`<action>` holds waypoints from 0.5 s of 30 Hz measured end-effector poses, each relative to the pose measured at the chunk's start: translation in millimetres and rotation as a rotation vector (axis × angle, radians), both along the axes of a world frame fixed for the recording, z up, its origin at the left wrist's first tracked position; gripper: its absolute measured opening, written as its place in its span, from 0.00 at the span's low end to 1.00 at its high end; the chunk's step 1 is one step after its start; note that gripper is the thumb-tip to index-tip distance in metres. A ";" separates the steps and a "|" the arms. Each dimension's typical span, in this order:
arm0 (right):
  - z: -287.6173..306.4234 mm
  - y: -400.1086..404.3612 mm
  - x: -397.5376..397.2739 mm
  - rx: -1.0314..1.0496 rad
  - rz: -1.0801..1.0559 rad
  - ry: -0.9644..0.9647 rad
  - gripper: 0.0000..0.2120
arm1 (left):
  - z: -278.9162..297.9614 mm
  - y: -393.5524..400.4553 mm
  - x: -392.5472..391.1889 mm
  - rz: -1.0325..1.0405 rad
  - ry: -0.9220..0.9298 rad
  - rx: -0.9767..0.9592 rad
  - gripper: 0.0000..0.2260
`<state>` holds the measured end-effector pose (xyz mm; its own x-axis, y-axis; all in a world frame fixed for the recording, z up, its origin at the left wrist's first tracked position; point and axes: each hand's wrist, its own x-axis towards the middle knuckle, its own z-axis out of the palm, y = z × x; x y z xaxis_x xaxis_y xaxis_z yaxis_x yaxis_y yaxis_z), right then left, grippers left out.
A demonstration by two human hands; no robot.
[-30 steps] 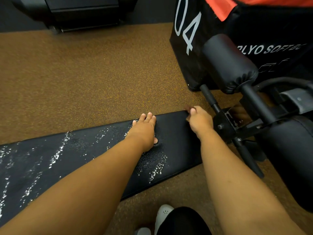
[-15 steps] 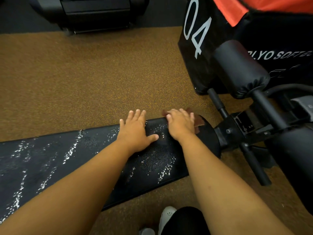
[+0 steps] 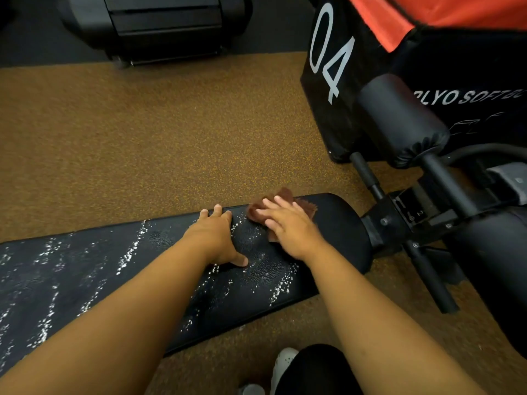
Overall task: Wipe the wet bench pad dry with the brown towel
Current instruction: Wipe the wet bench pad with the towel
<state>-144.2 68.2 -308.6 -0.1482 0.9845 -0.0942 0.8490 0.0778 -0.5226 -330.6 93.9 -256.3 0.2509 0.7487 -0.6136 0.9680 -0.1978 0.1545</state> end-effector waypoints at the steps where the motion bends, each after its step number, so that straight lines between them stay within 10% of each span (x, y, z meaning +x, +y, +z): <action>1: -1.9 0.5 10.0 0.002 -0.072 -0.006 0.16 | -0.5 -0.3 -1.0 -0.004 -0.003 0.004 0.56; 5: 2.4 3.9 5.7 -0.059 -0.445 -0.174 0.19 | -5.2 -4.8 -3.8 -0.003 -0.017 0.028 0.56; 11: 5.3 -39.4 10.8 -0.012 0.051 0.010 0.17 | -5.7 -5.7 -6.2 0.016 -0.046 0.014 0.56; 15: -0.1 -34.4 29.3 -0.036 -0.351 -0.128 0.19 | -1.5 -2.9 -10.5 -0.003 -0.058 -0.013 0.56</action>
<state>-114.9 33.7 -308.8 0.2127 0.9690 -0.1255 0.8795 -0.2458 -0.4076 -341.2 91.1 -257.9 0.2882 0.7403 -0.6073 0.9569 -0.1980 0.2126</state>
